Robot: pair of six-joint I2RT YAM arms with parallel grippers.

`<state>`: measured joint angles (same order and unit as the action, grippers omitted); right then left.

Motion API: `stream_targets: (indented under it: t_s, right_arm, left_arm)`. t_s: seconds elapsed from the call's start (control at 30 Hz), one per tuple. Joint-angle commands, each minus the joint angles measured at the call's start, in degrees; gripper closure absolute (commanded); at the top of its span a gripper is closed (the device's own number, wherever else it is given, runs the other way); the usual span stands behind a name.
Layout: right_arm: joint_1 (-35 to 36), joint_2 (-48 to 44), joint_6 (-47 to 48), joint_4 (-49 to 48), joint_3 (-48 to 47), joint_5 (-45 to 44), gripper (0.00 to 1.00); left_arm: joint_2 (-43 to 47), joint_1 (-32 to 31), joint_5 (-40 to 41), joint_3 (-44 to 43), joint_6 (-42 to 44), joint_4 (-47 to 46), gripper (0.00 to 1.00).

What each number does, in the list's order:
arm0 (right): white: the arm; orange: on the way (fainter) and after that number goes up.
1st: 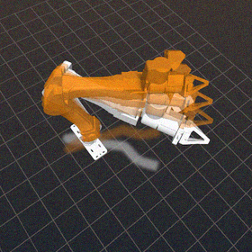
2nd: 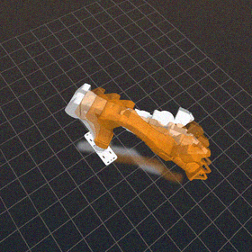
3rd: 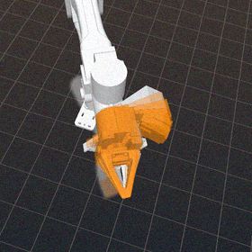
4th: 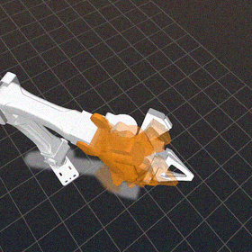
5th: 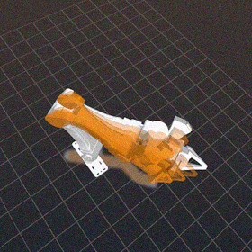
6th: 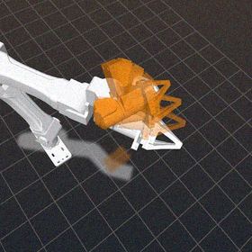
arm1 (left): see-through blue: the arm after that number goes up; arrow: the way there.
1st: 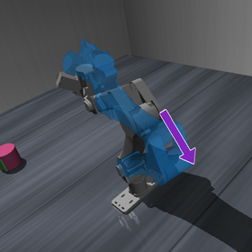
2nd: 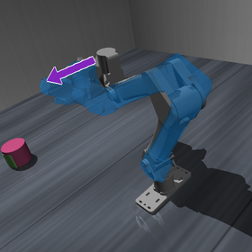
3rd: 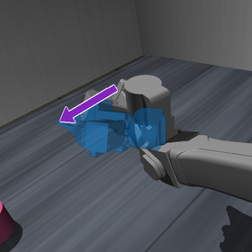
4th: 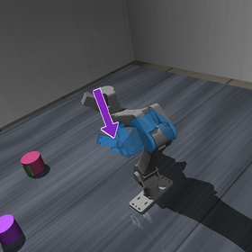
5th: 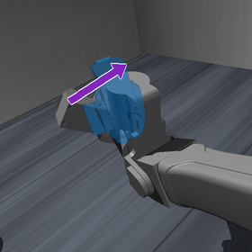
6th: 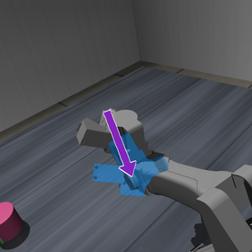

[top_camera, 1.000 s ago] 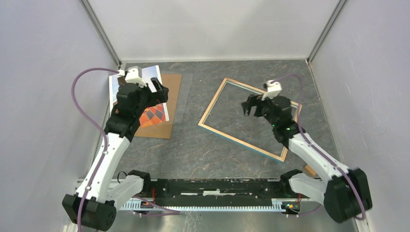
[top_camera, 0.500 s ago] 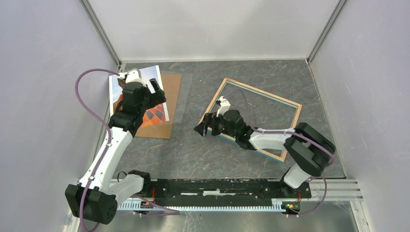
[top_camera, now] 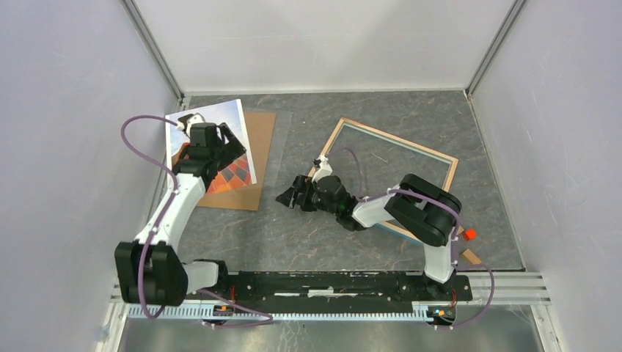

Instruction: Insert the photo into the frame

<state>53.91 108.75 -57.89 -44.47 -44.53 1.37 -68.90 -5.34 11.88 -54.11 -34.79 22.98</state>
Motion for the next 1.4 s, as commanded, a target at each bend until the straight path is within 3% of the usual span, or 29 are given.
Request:
stream_targets:
  t_s: [0.0, 0.13, 0.27, 0.37, 0.9, 1.37]
  right_arm:
    - [1.38, 3.72, -2.30, -0.89, -6.13, -3.38, 0.19]
    - [1.68, 7.87, -3.86, -0.59, -9.98, -3.19, 0.21]
    - [1.85, 10.67, -4.37, 0.49, -12.42, -4.31, 0.22]
    - [1.93, 12.55, -4.05, 1.40, -13.65, -5.82, 0.23]
    - [1.39, 16.65, -7.49, 3.66, -16.79, -8.53, 0.26]
    - [-0.15, 21.09, -8.42, 3.55, -21.54, 0.65, 0.23]
  left_arm:
    - [-5.25, 5.22, -13.56, 0.32, -4.85, -3.18, 0.00]
    - [-10.06, 9.46, -24.97, -0.55, -4.89, -4.51, 0.00]
    - [-11.42, 9.67, -25.35, 0.93, -6.14, -5.96, 0.00]
    - [-13.88, 10.03, -30.04, 1.43, -5.63, -8.66, 0.00]
    - [-25.91, 10.59, -28.47, 0.49, -5.26, -9.14, 0.00]
    - [-28.33, 10.61, -32.45, -0.12, -4.31, -7.36, 0.00]
